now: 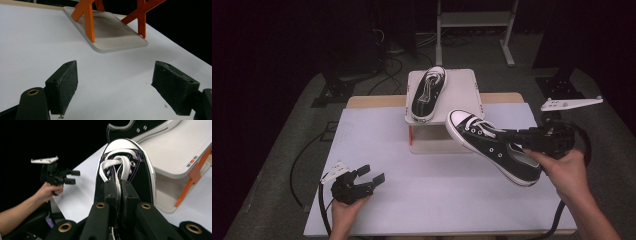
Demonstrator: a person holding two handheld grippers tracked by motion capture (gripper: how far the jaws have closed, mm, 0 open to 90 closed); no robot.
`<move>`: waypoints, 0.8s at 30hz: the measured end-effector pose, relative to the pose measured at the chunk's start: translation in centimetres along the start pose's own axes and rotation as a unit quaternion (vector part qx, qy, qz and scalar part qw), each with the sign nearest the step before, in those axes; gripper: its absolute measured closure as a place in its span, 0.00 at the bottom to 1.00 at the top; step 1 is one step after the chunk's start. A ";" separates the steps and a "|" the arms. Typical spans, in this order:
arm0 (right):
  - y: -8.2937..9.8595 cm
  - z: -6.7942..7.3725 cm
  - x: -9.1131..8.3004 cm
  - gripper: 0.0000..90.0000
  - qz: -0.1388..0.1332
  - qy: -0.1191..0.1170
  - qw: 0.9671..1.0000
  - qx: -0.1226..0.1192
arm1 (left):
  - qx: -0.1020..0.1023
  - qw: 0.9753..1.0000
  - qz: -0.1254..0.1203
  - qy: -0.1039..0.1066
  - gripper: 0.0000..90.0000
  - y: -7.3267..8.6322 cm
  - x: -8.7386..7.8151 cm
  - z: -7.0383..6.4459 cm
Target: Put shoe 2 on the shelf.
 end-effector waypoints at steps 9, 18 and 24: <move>-1.8 -1.2 0.1 0.94 -0.007 0.021 1.000 0.008 | 0.007 1.000 0.004 -0.004 0.22 0.1 0.0 0.2; -3.7 -2.6 0.8 0.94 -0.021 0.036 0.999 0.020 | 0.006 1.000 0.007 -0.005 0.22 0.1 0.1 0.3; -5.1 -3.5 1.8 0.94 -0.029 0.055 0.998 0.026 | 0.007 1.000 0.008 -0.002 0.22 0.1 0.1 0.3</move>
Point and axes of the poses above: each handheld gripper's, and its own axes: x roughly forward along the jaws, y roughly out of its underside, z roughly to its left, the point moved 1 cm from there along x, roughly forward along the jaws, and after that the axes turned 1 degree about -y, right-handed, at the moved point
